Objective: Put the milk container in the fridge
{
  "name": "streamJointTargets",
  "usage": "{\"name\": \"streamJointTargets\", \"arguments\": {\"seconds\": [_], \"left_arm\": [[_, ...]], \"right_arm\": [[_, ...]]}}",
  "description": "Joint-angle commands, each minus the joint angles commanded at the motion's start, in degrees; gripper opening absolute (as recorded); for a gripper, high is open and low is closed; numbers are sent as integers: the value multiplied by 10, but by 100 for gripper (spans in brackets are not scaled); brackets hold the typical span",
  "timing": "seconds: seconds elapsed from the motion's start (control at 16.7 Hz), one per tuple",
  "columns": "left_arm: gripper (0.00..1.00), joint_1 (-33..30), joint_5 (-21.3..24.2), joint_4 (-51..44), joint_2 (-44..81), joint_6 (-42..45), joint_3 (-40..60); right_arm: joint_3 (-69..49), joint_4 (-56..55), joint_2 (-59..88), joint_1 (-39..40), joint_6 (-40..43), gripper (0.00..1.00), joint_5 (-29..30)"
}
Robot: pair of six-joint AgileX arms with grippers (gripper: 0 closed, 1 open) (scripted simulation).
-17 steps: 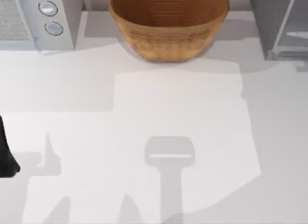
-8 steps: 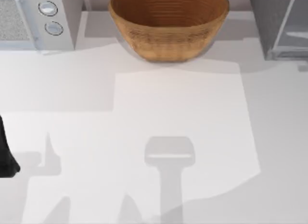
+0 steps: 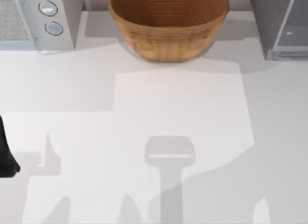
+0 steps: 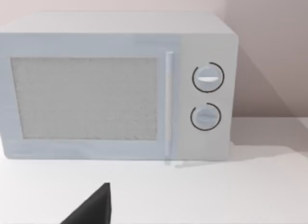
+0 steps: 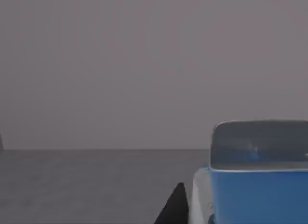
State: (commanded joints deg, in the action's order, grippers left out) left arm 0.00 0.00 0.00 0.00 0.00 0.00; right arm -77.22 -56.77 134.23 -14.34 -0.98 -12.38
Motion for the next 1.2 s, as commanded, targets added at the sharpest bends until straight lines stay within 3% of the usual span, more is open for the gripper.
{"name": "streamJointTargets", "arguments": {"seconds": [0.3,0.6,1.2], "left_arm": [[100,0,0,0,0,0,0],[100,0,0,0,0,0,0],[100,0,0,0,0,0,0]], "right_arm": [[-136,85,49,17,2,0,11],[-148,95,54,19,2,0,12],[-148,95,54,19,2,75,12]]}}
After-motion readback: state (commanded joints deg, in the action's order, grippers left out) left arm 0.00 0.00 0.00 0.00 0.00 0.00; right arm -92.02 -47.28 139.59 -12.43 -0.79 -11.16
